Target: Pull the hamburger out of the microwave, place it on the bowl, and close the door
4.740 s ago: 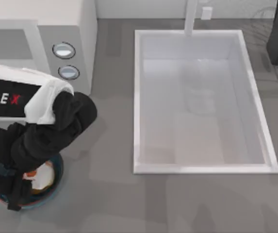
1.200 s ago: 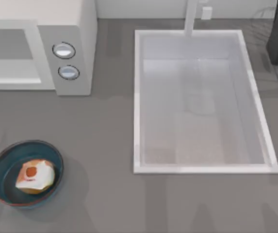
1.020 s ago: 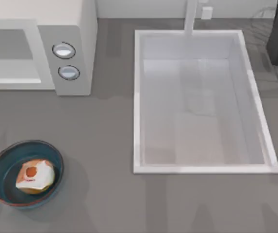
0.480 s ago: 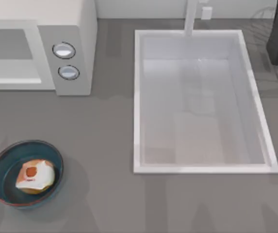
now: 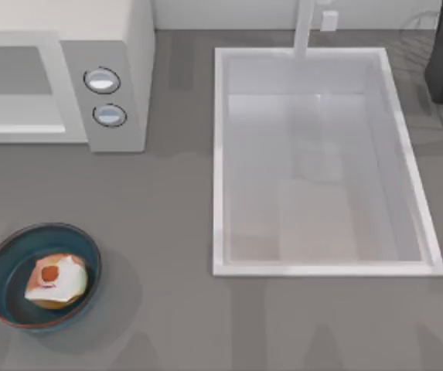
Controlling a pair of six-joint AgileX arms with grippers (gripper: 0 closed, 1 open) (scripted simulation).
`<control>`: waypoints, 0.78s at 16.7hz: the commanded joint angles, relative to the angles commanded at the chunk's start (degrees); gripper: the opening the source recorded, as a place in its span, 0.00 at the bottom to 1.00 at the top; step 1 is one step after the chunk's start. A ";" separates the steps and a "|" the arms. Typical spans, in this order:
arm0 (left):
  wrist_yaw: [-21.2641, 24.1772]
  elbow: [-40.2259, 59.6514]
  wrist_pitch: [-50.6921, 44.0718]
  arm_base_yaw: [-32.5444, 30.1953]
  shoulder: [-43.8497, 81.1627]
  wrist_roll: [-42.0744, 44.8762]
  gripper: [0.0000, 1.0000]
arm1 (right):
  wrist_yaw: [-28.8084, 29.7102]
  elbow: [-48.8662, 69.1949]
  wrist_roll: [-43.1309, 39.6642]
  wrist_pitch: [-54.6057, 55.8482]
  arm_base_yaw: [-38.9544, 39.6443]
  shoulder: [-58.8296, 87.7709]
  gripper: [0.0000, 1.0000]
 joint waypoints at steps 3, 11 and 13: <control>-4.14 0.57 -2.05 -4.14 -1.42 -0.06 0.00 | 0.00 0.00 0.00 0.00 0.00 0.00 1.00; -22.46 0.64 -7.63 -22.46 -6.94 -0.29 0.00 | 0.00 0.00 0.00 0.00 0.00 0.00 1.00; -22.75 0.60 -7.69 -22.75 -7.04 -0.29 0.00 | 0.00 0.00 0.00 0.00 0.00 0.00 1.00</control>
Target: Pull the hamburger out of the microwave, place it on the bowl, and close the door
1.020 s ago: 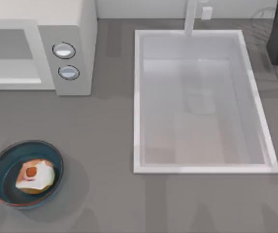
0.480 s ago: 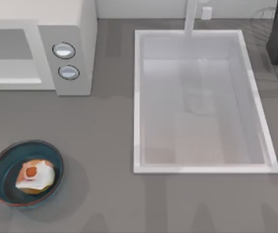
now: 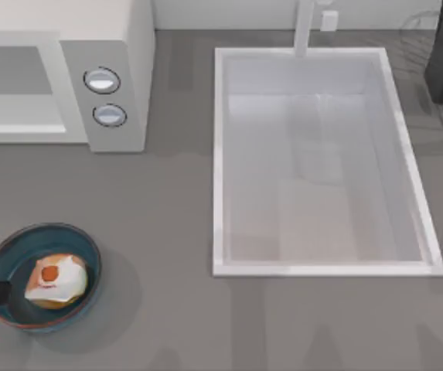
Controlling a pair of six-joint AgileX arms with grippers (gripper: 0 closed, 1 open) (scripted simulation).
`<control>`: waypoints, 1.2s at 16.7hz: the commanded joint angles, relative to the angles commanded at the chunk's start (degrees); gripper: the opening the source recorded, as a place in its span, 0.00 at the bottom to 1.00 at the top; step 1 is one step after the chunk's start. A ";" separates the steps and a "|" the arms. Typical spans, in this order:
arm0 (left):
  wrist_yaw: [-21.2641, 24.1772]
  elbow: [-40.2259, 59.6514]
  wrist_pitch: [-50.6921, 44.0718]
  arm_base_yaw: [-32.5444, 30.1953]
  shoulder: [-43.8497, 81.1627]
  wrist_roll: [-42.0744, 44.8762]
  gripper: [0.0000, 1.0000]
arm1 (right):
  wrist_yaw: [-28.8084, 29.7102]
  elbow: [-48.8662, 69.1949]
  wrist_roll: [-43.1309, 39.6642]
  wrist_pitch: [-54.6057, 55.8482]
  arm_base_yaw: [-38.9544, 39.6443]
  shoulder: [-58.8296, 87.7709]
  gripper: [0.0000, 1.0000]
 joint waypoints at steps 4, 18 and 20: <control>0.79 0.70 -0.10 0.81 0.84 0.55 0.00 | 0.00 0.00 0.00 0.00 0.00 0.00 1.00; 41.13 48.81 -17.92 53.20 65.25 36.99 0.00 | 0.00 0.00 0.00 0.00 0.00 0.00 1.00; 46.30 55.57 -21.32 60.93 77.30 41.72 0.00 | 0.00 0.00 0.00 0.00 0.00 0.00 1.00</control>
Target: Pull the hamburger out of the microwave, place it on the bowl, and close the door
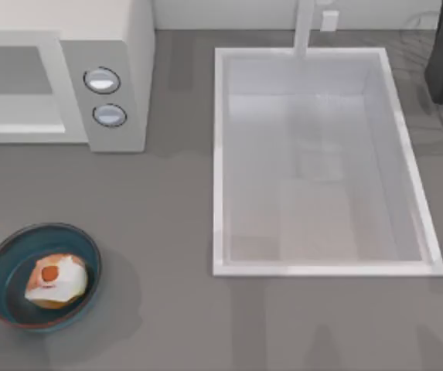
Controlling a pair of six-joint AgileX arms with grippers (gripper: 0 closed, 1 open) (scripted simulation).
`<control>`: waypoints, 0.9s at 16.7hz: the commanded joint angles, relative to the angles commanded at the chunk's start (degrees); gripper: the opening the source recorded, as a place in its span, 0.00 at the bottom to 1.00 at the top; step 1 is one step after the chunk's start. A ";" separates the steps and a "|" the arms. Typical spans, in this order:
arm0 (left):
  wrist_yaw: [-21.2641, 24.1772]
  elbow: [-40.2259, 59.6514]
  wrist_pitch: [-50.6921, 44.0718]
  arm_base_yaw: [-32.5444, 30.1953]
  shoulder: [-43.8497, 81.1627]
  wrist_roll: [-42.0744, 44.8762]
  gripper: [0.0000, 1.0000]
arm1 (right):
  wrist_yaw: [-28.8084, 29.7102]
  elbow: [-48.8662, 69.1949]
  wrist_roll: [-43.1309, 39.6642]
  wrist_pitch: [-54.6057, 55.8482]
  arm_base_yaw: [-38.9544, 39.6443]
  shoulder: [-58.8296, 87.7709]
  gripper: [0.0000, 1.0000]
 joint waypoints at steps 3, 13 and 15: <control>5.87 8.00 -4.67 9.17 14.06 5.47 0.00 | 0.00 0.00 0.00 0.00 0.00 0.00 1.00; 11.42 15.85 -10.64 18.06 25.99 10.74 0.00 | 0.00 0.00 0.00 0.00 0.00 0.00 1.00; 11.26 15.53 -10.35 17.83 25.93 10.73 0.00 | 0.00 0.00 0.00 0.00 0.00 0.00 1.00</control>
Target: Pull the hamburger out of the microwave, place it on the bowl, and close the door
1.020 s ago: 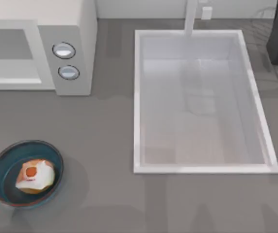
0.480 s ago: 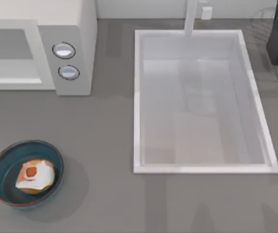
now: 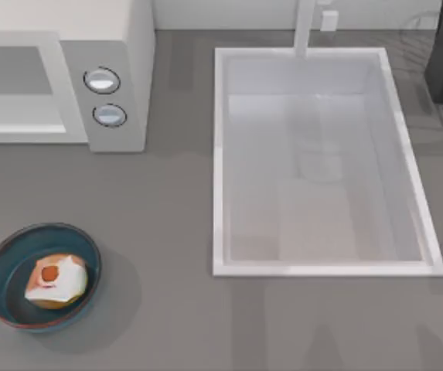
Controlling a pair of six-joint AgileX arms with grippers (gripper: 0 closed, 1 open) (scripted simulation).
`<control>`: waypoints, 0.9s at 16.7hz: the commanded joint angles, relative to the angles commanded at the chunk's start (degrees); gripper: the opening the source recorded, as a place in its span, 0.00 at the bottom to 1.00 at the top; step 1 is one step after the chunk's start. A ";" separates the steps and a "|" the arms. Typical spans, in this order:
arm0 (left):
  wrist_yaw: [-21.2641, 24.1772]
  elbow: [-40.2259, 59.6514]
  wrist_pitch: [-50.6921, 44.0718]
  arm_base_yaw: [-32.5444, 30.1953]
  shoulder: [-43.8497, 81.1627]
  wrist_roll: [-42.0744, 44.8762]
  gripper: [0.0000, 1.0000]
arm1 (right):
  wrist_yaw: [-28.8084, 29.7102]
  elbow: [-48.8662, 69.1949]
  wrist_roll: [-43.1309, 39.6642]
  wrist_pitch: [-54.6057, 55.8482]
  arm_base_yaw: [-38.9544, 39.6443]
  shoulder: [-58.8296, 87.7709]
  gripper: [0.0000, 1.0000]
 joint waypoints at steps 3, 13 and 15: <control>0.05 -2.94 3.92 0.07 1.42 0.06 0.00 | 0.00 0.00 0.00 0.00 0.00 0.00 1.00; 0.29 -14.95 21.95 0.40 7.22 0.31 0.00 | 0.00 0.00 0.00 0.00 0.00 0.00 1.00; 0.32 -14.88 21.76 0.16 6.98 0.28 0.00 | 0.00 0.00 0.00 0.00 0.00 0.00 1.00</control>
